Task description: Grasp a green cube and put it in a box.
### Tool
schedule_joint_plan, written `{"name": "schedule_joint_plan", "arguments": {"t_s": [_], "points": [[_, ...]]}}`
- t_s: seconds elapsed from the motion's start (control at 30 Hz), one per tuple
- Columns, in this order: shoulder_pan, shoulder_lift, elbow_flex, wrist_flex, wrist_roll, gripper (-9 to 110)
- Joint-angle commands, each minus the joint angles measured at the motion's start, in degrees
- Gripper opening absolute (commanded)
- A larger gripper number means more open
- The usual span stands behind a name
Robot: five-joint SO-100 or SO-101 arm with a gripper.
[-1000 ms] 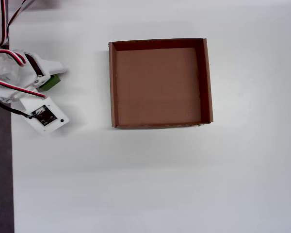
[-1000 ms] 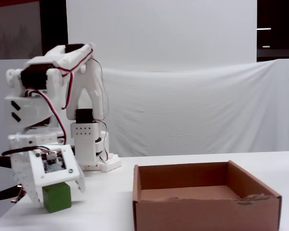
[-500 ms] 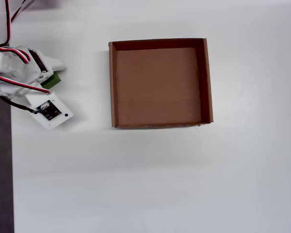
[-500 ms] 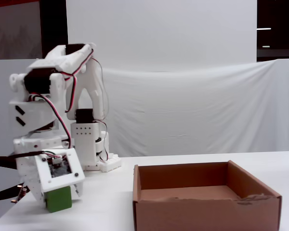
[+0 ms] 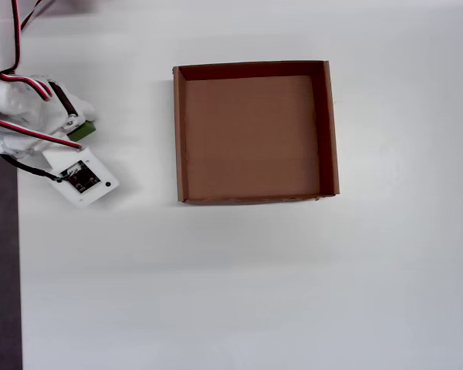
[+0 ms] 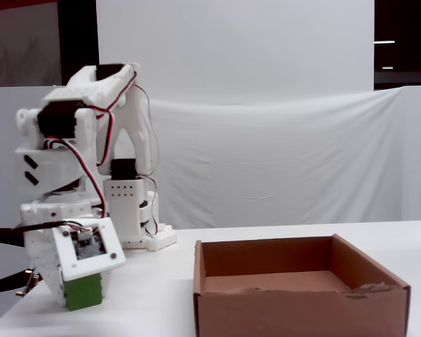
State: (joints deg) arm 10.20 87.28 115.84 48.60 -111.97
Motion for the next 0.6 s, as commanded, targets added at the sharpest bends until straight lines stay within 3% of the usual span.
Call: {"name": "schedule_joint_plan", "arguments": {"t_s": [0.0,0.23,0.57], "points": [[-0.18,4.31,0.09,-0.53,-1.05,13],[-0.44,8.53,-0.79,3.87,0.18,12],[-9.67,20.21,-3.08,13.89,12.48,12]]}}
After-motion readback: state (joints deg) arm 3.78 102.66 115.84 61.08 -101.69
